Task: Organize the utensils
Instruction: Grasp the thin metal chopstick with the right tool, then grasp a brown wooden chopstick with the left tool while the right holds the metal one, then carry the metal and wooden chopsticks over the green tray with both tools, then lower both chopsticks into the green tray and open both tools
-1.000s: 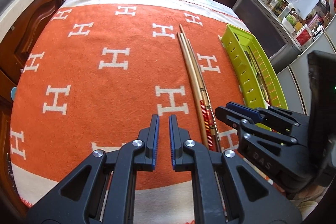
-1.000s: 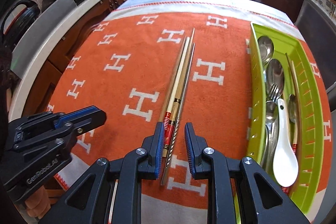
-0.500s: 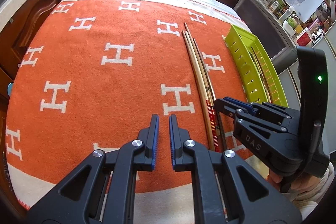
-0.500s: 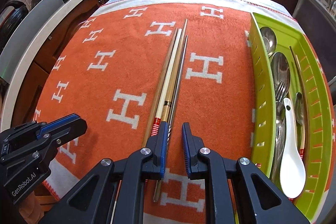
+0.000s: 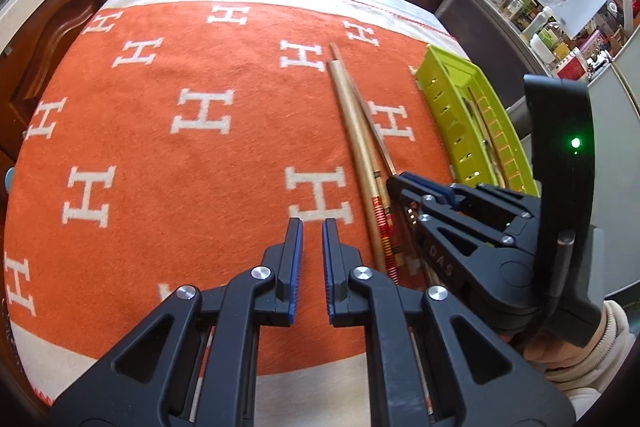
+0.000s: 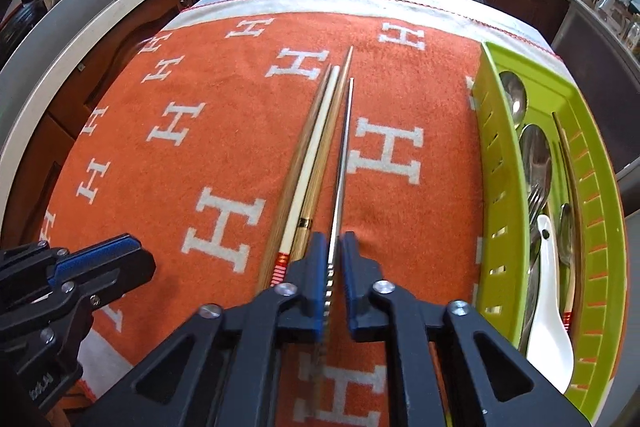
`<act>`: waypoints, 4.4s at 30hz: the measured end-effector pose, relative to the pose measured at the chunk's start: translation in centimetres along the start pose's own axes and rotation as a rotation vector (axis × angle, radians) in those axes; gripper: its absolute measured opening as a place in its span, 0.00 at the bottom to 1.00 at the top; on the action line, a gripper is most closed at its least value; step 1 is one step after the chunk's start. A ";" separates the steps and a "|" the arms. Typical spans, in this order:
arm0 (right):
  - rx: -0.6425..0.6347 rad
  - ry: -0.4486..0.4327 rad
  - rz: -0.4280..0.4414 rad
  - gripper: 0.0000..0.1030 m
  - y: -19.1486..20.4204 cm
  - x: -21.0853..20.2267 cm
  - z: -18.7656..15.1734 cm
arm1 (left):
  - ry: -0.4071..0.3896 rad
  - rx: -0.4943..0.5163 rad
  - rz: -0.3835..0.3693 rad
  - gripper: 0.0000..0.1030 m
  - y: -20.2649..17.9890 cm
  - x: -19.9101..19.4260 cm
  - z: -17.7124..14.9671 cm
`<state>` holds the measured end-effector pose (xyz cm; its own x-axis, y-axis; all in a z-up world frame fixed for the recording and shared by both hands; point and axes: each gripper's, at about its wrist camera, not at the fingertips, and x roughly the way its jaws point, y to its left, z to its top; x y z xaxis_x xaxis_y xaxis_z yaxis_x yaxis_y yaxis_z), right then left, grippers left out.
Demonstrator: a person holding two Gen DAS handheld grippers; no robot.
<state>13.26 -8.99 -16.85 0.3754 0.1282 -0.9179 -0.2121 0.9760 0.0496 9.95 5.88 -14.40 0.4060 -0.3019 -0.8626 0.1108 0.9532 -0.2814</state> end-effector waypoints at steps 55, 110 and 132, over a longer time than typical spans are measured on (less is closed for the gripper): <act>0.123 0.034 0.101 0.10 -2.4 0.0 0.4 | 0.037 0.089 0.205 0.04 -2.3 6.2 3.1; 0.380 -0.136 0.016 0.05 -20.7 -9.3 -4.1 | 0.093 0.137 -0.013 0.04 -20.1 5.9 6.2; 0.344 -0.144 0.026 0.20 -20.1 -7.6 -3.2 | 0.103 0.195 0.017 0.19 -20.5 6.8 5.7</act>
<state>11.79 -30.19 -12.18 0.5024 0.1532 -0.8509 0.0828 0.9711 0.2238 15.60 -15.60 -12.10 0.3154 -0.2764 -0.9078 0.2820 0.9407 -0.1884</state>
